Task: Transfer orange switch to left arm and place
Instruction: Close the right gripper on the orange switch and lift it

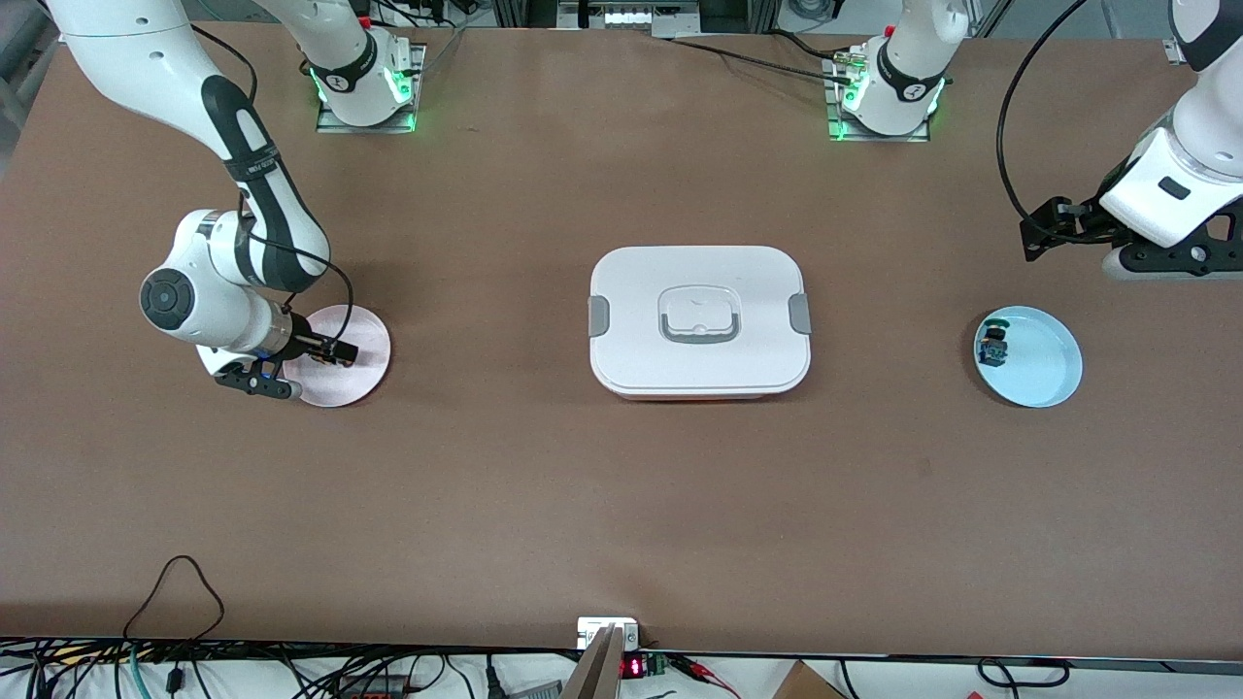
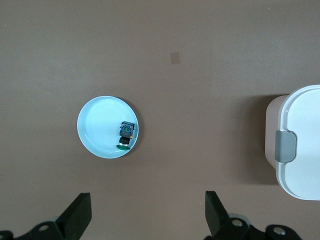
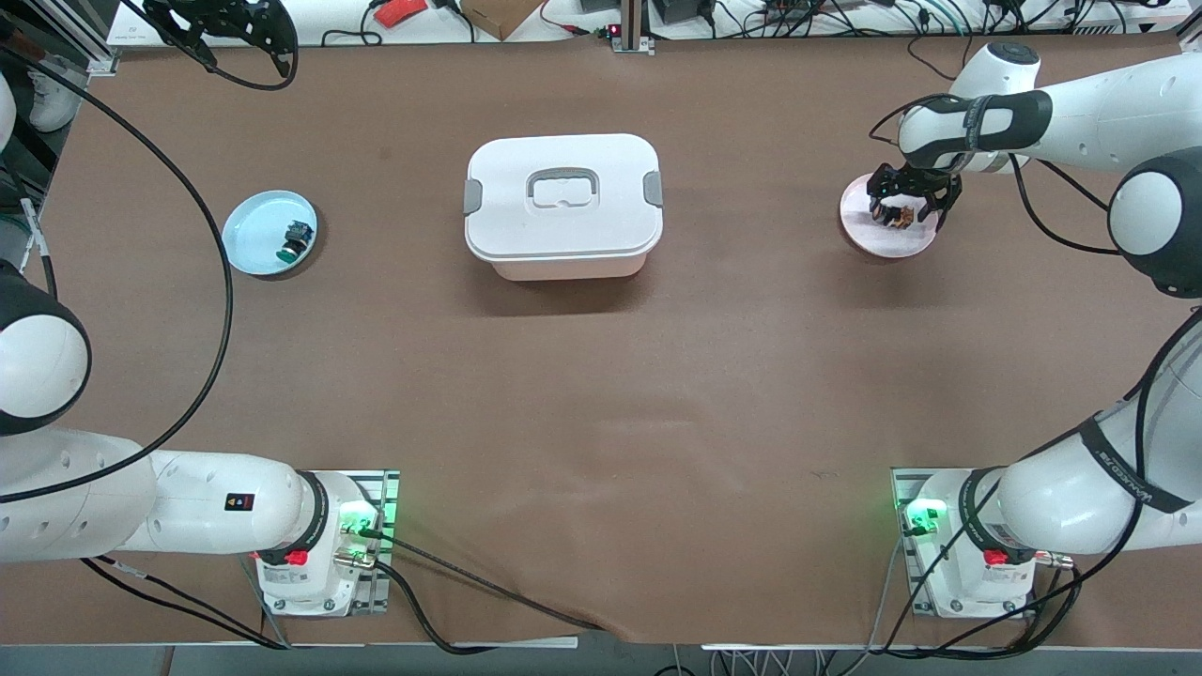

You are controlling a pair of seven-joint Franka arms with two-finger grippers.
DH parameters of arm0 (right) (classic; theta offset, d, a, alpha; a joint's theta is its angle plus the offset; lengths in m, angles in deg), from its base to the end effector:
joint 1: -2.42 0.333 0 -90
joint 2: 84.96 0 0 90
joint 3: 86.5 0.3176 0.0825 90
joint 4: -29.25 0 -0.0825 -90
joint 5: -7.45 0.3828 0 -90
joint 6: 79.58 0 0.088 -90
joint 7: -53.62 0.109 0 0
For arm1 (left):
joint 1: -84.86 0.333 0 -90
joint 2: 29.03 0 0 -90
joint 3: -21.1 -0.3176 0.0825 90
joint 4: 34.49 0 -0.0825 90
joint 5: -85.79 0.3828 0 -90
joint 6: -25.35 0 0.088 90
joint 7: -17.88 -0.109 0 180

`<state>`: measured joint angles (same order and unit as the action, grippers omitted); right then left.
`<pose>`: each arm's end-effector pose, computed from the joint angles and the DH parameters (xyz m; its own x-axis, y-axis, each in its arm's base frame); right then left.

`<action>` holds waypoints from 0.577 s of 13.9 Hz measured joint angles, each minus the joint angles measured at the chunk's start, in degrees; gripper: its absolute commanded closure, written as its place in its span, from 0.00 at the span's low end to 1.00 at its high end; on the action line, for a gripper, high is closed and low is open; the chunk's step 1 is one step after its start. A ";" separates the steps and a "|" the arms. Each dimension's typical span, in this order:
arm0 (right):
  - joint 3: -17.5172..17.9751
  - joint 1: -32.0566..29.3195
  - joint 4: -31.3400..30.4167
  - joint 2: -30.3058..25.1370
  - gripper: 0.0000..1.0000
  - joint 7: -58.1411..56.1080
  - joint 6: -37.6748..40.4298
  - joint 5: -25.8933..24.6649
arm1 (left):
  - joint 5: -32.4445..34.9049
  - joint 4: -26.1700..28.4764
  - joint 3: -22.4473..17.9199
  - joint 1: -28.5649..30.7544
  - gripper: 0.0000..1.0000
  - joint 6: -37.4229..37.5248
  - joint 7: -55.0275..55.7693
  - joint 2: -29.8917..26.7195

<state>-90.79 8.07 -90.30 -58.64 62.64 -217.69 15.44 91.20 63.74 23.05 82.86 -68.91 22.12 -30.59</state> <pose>0.5704 0.0143 0.1914 0.9626 -0.2321 -0.1399 -0.2375 -0.9711 -0.0236 0.5464 -0.0283 0.5781 0.9994 -0.0022 -0.0353 -0.0056 -0.9952 -0.0974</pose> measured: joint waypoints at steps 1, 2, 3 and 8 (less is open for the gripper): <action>-0.01 -0.06 -0.10 0.10 0.00 0.30 -0.38 0.00 | 0.00 0.00 0.00 0.00 0.00 0.00 0.00 0.00; -0.03 -0.13 -0.39 0.16 0.00 0.41 -0.94 0.01 | 0.00 0.00 0.00 0.00 0.00 0.00 0.00 0.00; -0.05 -0.17 -0.81 0.18 0.00 0.46 -1.39 0.01 | 0.00 0.00 0.00 0.00 0.00 0.00 0.00 0.00; -0.05 -0.08 -2.03 0.18 0.08 0.55 -2.20 0.01 | 0.00 0.00 0.00 0.00 0.00 0.00 0.00 0.00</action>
<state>-90.84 7.99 -92.33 -58.46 63.19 -219.88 15.45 91.20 63.74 23.05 82.86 -68.91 22.12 -30.59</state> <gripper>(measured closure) 0.004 0.000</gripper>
